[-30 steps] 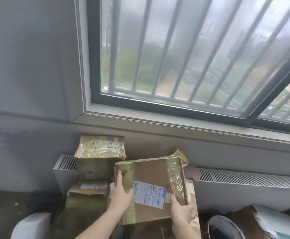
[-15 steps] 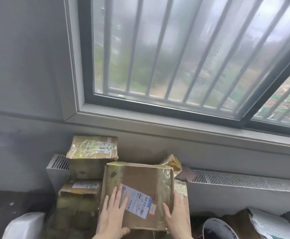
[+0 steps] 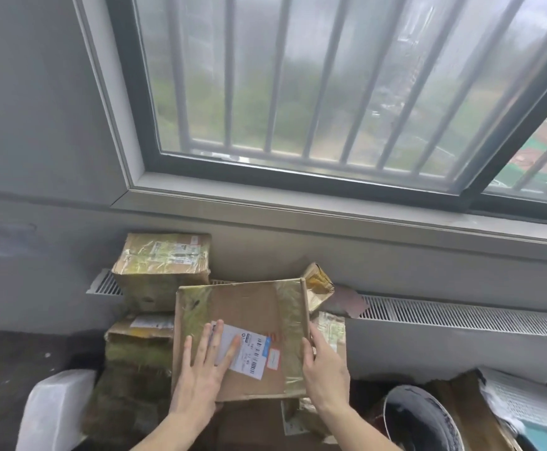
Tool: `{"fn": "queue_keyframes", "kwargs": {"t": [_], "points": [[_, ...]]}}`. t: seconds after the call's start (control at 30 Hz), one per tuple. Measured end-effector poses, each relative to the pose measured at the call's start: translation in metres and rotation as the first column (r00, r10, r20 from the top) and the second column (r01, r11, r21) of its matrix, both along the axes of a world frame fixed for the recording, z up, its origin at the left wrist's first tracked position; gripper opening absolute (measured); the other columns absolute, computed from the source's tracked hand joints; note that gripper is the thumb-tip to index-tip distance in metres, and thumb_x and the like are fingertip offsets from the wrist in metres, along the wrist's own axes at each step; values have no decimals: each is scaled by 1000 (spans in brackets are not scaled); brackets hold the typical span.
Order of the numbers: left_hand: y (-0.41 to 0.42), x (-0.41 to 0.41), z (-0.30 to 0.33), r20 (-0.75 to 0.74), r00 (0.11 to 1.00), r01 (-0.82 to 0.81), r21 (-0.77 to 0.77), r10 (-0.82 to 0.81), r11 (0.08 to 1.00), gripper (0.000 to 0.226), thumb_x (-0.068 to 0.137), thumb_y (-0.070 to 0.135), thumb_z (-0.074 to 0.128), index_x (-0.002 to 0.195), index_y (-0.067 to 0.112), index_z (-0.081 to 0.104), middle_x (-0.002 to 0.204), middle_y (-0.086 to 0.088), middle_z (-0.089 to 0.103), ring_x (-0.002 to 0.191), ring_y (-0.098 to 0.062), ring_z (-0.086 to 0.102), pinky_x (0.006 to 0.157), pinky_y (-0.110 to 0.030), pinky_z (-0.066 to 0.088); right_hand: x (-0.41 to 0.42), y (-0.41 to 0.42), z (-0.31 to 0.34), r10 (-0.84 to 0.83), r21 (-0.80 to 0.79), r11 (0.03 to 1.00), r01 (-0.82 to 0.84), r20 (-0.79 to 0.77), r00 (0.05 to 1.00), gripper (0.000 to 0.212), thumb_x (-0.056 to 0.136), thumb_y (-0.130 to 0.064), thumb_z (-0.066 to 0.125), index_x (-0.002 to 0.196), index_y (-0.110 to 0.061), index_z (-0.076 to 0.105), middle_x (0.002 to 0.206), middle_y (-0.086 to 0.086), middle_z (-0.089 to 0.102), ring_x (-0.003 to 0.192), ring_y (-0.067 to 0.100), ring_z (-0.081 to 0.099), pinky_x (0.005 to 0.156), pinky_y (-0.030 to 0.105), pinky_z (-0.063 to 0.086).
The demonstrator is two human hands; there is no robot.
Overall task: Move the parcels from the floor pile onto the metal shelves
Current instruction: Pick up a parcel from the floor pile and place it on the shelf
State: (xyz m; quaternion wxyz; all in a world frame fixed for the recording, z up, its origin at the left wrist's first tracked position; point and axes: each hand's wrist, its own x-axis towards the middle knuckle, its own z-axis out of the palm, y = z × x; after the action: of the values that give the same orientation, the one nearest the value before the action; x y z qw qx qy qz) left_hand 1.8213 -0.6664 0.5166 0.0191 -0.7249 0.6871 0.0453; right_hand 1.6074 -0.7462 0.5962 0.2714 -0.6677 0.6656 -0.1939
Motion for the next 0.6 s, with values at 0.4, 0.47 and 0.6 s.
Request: {"fn": "queue_keyframes", "kwargs": {"t": [0.4, 0.47, 0.6], "points": [[-23, 22, 78, 62, 997, 31, 87, -37, 996, 112, 87, 6, 53, 139, 28, -43, 159, -10, -29, 147, -27, -25, 120, -50, -7, 5, -28, 32, 525, -277, 680, -679, -463, 714, 89, 92, -75, 27, 157, -14, 17, 164, 2, 4, 151, 20, -3, 123, 36, 5], [-31, 23, 97, 49, 999, -1, 105, -4, 995, 101, 92, 5, 50, 147, 27, -32, 160, -8, -26, 148, -24, -22, 121, -49, -6, 8, -29, 37, 572, -173, 599, -782, -591, 569, 108, 83, -85, 29, 156, -8, 9, 164, 7, 0, 150, 23, -11, 122, 39, -8], [-39, 20, 128, 107, 994, -4, 104, -7, 995, 93, 91, -2, 44, 155, 24, -17, 163, -9, -18, 150, -25, -16, 121, -52, -2, 15, -40, 50, 506, -133, 669, -731, -640, 579, 110, 82, -60, 64, 156, -6, 4, 164, 13, -1, 151, 27, -4, 119, 36, -6]]}}
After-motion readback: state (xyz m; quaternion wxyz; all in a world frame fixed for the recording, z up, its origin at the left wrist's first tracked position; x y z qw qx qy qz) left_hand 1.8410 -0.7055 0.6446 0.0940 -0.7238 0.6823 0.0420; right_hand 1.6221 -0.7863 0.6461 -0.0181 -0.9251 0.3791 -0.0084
